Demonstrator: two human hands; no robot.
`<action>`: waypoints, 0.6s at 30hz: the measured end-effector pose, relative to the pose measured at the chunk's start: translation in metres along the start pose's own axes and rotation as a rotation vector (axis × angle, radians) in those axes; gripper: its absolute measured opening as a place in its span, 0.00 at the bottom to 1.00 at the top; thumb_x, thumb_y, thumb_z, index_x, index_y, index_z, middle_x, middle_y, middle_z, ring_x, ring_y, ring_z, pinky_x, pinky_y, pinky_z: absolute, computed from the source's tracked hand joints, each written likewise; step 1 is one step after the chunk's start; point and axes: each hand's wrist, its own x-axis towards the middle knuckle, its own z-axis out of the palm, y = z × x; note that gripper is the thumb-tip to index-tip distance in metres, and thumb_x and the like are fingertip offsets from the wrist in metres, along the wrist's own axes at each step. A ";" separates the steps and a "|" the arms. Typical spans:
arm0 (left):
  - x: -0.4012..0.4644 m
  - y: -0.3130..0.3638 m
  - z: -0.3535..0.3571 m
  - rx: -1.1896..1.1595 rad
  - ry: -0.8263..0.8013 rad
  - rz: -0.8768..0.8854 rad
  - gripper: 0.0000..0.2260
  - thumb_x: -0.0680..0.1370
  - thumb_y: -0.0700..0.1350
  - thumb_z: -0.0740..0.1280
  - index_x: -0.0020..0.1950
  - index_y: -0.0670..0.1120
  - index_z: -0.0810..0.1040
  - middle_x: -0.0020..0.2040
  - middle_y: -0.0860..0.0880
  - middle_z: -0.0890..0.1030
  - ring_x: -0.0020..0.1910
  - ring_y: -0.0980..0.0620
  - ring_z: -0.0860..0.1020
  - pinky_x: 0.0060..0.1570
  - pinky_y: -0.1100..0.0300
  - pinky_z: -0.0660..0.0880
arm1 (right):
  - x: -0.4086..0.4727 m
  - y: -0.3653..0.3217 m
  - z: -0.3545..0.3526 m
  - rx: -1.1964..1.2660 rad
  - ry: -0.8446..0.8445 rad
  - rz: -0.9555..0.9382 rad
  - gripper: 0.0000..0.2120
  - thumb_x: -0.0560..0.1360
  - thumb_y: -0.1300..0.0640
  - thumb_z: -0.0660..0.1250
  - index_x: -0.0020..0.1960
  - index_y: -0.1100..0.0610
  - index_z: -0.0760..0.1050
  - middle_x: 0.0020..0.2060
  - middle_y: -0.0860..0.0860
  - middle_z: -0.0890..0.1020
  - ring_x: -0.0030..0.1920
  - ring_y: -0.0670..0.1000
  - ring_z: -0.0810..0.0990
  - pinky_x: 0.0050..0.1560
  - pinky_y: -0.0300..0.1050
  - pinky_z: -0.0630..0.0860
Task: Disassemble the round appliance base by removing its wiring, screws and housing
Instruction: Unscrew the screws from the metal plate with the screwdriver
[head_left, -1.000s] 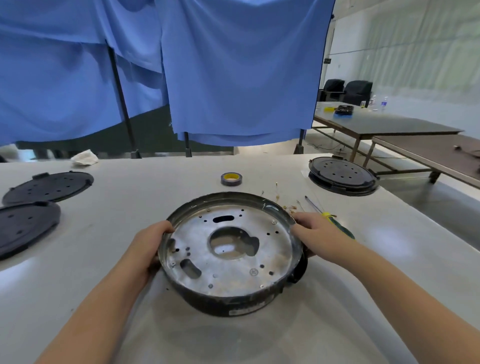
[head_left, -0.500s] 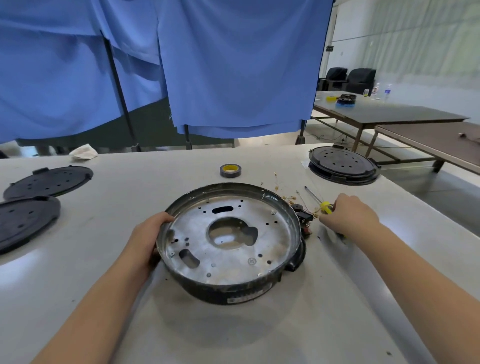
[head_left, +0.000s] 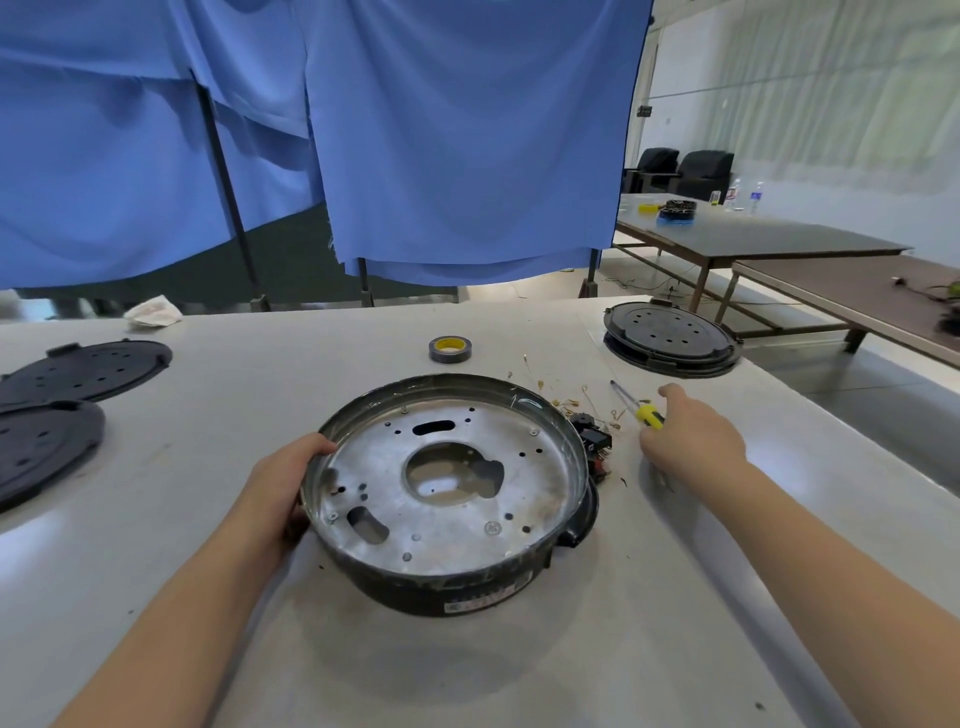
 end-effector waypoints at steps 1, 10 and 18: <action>0.000 0.000 0.000 0.000 -0.003 -0.001 0.09 0.57 0.50 0.69 0.29 0.48 0.71 0.27 0.45 0.70 0.26 0.47 0.68 0.29 0.56 0.66 | 0.000 0.000 -0.002 0.001 0.038 0.010 0.22 0.73 0.58 0.62 0.67 0.56 0.64 0.50 0.55 0.77 0.46 0.58 0.76 0.37 0.46 0.72; 0.000 0.000 0.000 0.024 0.017 -0.005 0.07 0.59 0.49 0.68 0.25 0.50 0.72 0.25 0.46 0.71 0.24 0.48 0.69 0.28 0.57 0.67 | -0.003 -0.013 -0.032 -0.043 0.448 -0.144 0.14 0.74 0.57 0.67 0.58 0.60 0.72 0.49 0.57 0.76 0.45 0.58 0.75 0.37 0.48 0.71; 0.008 0.000 -0.005 0.245 0.258 0.345 0.18 0.73 0.44 0.70 0.62 0.48 0.75 0.55 0.49 0.77 0.53 0.51 0.76 0.48 0.57 0.72 | -0.013 -0.024 -0.056 0.177 0.565 -0.263 0.14 0.72 0.59 0.71 0.57 0.57 0.75 0.52 0.55 0.77 0.45 0.56 0.77 0.41 0.46 0.72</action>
